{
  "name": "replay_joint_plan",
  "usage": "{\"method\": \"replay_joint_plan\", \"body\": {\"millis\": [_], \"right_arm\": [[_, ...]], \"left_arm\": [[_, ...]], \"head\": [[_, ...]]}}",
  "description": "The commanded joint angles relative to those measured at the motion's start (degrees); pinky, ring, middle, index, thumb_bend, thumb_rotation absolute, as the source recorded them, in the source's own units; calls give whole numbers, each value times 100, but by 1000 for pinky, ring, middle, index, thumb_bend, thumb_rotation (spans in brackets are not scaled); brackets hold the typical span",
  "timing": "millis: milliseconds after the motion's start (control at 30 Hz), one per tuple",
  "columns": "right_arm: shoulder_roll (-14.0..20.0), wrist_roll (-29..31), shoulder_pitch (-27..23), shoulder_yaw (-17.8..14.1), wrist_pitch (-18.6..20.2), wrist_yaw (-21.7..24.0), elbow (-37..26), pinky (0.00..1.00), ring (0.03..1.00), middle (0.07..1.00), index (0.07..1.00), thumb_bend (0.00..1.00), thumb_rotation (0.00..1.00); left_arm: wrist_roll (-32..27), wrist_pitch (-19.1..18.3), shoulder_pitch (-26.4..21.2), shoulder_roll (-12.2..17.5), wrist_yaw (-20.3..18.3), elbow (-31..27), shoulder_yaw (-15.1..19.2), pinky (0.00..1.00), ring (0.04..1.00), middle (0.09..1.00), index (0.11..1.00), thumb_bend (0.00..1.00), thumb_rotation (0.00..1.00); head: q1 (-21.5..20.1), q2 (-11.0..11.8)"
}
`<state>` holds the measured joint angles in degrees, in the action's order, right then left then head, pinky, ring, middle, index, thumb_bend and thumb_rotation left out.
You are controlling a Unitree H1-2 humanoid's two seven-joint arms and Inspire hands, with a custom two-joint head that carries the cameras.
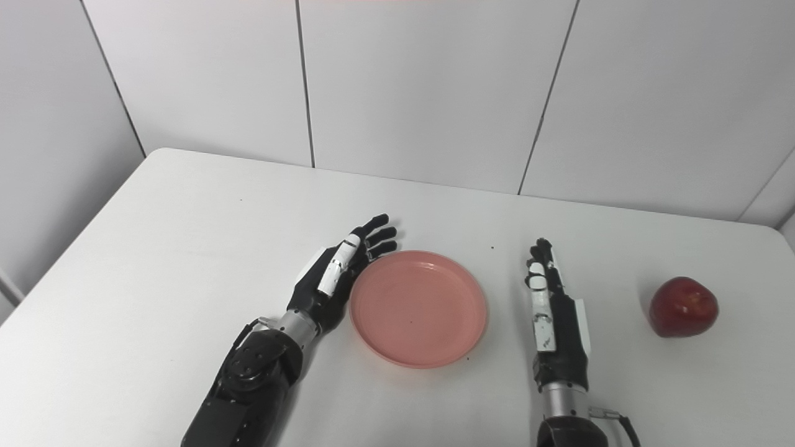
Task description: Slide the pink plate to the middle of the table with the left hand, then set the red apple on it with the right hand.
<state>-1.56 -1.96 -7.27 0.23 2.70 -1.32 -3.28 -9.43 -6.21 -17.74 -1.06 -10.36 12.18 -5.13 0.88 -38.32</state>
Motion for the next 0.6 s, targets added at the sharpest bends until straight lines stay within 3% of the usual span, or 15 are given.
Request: {"method": "replay_joint_plan", "body": {"millis": [0,267,567], "right_arm": [[-48,-48,-155,11,57,-63,-259,947,952,952,950,250,1000],[-21,-103,-197,0,218,-105,-429,969,950,951,952,261,1000],[178,-441,-305,17,467,-49,-826,927,940,951,957,270,1000]], "left_arm": [[59,-370,156,-37,45,63,-22,885,894,901,894,363,1000],[31,-388,176,-35,68,34,38,888,896,904,894,348,1000],[-26,-402,196,-36,82,52,129,881,895,905,896,342,1000]], "head": [[-17,-8],[-262,-54],[-538,-69]]}}
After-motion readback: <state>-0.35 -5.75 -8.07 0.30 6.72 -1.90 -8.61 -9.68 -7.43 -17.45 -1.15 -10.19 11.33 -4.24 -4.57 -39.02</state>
